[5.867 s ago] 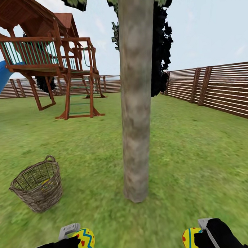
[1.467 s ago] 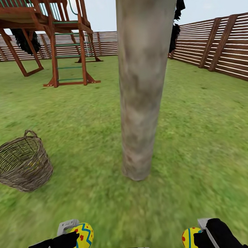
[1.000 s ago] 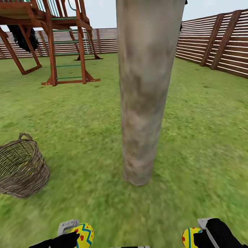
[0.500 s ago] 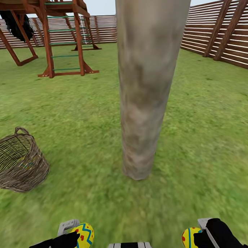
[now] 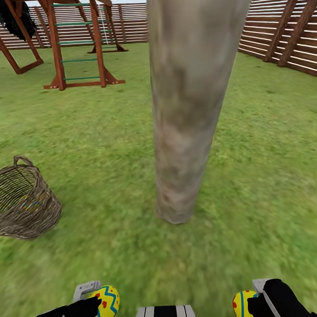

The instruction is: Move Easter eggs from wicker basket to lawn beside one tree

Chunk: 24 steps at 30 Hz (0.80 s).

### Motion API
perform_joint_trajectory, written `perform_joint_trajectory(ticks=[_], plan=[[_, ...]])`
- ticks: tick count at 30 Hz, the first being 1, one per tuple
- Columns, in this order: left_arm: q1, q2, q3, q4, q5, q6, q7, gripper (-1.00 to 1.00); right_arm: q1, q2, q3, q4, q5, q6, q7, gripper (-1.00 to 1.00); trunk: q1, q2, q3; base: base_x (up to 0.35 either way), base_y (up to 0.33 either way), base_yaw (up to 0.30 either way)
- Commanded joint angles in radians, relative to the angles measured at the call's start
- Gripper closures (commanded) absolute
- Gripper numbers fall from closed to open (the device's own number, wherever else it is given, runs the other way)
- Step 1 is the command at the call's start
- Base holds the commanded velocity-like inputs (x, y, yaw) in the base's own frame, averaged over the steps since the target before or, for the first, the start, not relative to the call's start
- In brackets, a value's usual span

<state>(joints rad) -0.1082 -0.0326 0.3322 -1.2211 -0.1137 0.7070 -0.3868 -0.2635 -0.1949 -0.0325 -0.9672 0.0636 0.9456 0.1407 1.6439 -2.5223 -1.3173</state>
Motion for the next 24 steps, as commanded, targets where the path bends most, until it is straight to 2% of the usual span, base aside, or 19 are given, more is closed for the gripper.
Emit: perform_joint_trajectory(ticks=[1,8,11,18,24], plan=[[-0.001,0.0,0.005,0.004,-0.011,0.003,-0.008,1.0,0.0,0.0,-0.001,-0.001,0.007,0.004,0.008,1.0,0.0,-0.001,-0.005,0.0,0.0,0.0],[-0.001,0.005,0.007,0.02,-0.014,0.006,-0.003,1.0,0.0,0.0,-0.002,-0.004,0.007,0.004,0.008,1.0,0.003,-0.002,-0.032,0.0,0.0,0.0],[-0.001,0.005,0.007,0.02,-0.014,0.005,-0.004,1.0,0.0,0.0,-0.001,-0.004,0.007,0.004,0.008,1.0,0.003,-0.002,-0.032,0.0,0.0,0.0],[-0.001,0.005,0.007,0.02,-0.014,0.005,-0.004,1.0,0.0,0.0,-0.003,-0.004,0.008,0.004,0.008,1.0,0.007,-0.004,-0.059,0.0,0.0,0.0],[-0.001,0.003,0.007,0.021,-0.013,0.003,-0.004,1.0,0.0,0.0,-0.002,-0.003,0.007,0.004,0.008,1.0,0.007,-0.004,-0.059,0.0,0.0,0.0]])
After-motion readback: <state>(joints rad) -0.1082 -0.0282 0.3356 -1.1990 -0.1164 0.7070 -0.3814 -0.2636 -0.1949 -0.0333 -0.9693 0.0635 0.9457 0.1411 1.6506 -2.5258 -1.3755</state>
